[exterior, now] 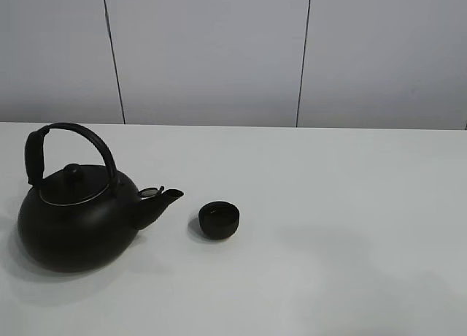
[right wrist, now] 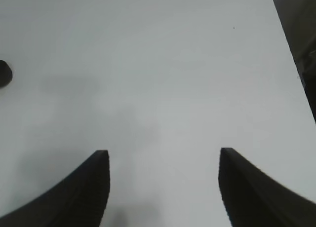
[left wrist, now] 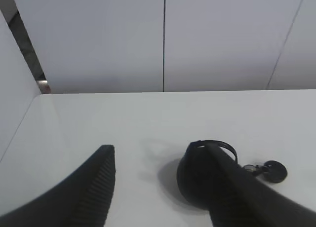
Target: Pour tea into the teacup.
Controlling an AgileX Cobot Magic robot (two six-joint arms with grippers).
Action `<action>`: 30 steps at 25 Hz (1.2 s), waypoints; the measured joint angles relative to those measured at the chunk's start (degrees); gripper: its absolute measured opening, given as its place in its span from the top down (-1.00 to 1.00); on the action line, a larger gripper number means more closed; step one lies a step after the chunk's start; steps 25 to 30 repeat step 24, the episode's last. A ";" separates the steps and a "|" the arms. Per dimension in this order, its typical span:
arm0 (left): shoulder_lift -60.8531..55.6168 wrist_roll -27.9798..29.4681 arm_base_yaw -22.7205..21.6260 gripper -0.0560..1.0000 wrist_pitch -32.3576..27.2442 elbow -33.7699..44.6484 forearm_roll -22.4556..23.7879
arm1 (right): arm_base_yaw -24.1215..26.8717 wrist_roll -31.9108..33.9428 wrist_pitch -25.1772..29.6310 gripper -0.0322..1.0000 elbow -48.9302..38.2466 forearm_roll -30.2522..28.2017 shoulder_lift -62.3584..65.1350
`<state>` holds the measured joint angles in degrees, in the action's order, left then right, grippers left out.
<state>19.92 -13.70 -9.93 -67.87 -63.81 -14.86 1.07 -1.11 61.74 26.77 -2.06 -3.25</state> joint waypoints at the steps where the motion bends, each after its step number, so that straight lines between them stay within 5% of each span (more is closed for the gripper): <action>1: -3.82 0.00 0.00 0.16 -1.38 1.11 -0.12 | 0.00 0.00 0.00 0.08 0.00 0.00 0.00; 8: -20.80 -0.43 0.00 0.16 -3.95 15.60 0.09 | 0.00 0.00 0.00 0.08 0.00 0.00 0.00; 15: -20.93 -0.49 0.00 0.16 -0.54 27.80 4.49 | 0.00 0.00 0.00 0.08 0.00 0.00 0.00; 30: -20.88 1.50 2.75 0.16 1.92 35.83 4.60 | 0.00 0.00 0.00 0.08 0.00 0.00 0.00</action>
